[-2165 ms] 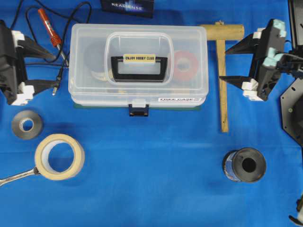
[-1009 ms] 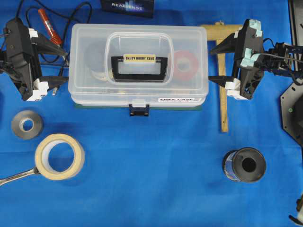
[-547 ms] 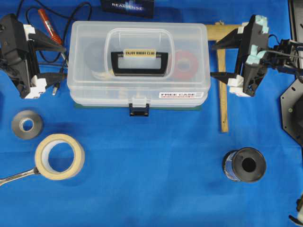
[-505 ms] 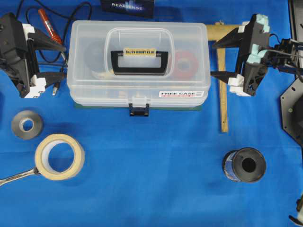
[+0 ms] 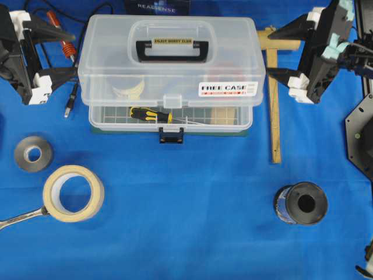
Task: Open the tool box with both arms.
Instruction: 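Lift the clear lid with both grippers and swing it back open, then push the lid fully back with both grippers behind the box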
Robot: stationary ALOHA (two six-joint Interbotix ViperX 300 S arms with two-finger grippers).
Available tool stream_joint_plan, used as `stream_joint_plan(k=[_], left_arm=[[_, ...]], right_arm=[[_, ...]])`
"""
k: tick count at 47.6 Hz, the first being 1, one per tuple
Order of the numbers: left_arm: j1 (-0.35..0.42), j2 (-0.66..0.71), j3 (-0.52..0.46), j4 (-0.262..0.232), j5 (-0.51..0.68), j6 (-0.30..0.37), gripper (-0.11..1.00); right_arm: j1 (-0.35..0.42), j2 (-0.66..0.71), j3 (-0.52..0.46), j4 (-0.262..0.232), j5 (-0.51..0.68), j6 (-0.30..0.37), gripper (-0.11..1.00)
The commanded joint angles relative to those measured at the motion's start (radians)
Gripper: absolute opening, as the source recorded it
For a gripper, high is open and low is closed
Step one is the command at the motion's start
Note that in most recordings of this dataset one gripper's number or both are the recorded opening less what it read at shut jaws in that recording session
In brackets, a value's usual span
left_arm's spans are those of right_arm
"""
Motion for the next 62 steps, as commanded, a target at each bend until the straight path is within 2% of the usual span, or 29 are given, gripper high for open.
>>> stream_joint_plan(k=[1,11,26,43,62], left_arm=[[0.008,0.008,-0.072,-0.003,-0.061,0.008,0.92],[0.031,0.008,-0.075,-0.003,-0.086,0.029,0.92],[0.104,0.046,-0.092,-0.003,-0.144,0.032,0.92],[0.167,0.140,-0.147,-0.003,-0.155,0.072,0.92],[0.227,0.204,-0.196,-0.003,-0.155,0.078,0.92]], right_arm=[[-0.002,-0.005,-0.074,0.003,-0.038,0.003,0.85],[-0.023,-0.003,-0.077,0.003,-0.058,0.003,0.85],[-0.066,0.008,-0.081,0.002,-0.087,0.003,0.85],[-0.153,0.049,-0.098,0.003,-0.097,0.002,0.85],[-0.239,0.109,-0.127,0.003,-0.117,-0.002,0.85]])
